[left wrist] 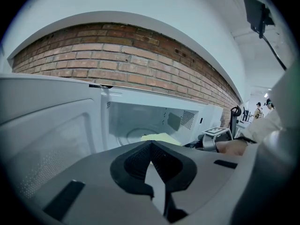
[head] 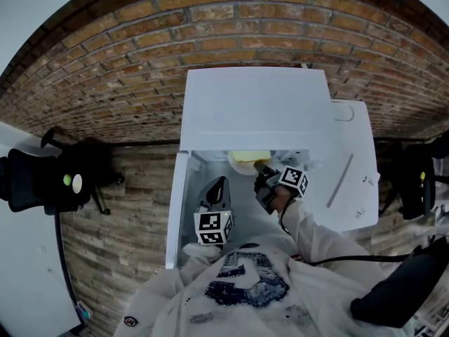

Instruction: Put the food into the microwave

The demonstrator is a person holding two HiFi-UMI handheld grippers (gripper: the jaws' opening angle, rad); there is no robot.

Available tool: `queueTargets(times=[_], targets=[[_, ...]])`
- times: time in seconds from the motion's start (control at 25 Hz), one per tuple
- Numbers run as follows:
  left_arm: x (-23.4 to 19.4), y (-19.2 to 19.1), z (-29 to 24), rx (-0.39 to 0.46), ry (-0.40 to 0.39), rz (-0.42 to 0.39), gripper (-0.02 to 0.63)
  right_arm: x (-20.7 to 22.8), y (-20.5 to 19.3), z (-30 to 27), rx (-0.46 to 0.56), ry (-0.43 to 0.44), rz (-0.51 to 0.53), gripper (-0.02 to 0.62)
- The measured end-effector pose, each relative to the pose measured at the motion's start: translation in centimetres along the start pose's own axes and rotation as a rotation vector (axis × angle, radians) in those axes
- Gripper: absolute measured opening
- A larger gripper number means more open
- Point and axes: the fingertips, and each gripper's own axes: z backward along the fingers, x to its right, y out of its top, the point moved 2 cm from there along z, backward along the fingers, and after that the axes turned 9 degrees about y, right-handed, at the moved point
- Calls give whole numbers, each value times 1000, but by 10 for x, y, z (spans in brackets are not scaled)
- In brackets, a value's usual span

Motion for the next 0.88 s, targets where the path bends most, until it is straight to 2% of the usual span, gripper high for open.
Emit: queueTargets(times=[0.88], targets=[[5,-4,-5,-23,-26,3,8,1,12,-13,38,-8,-44,32]])
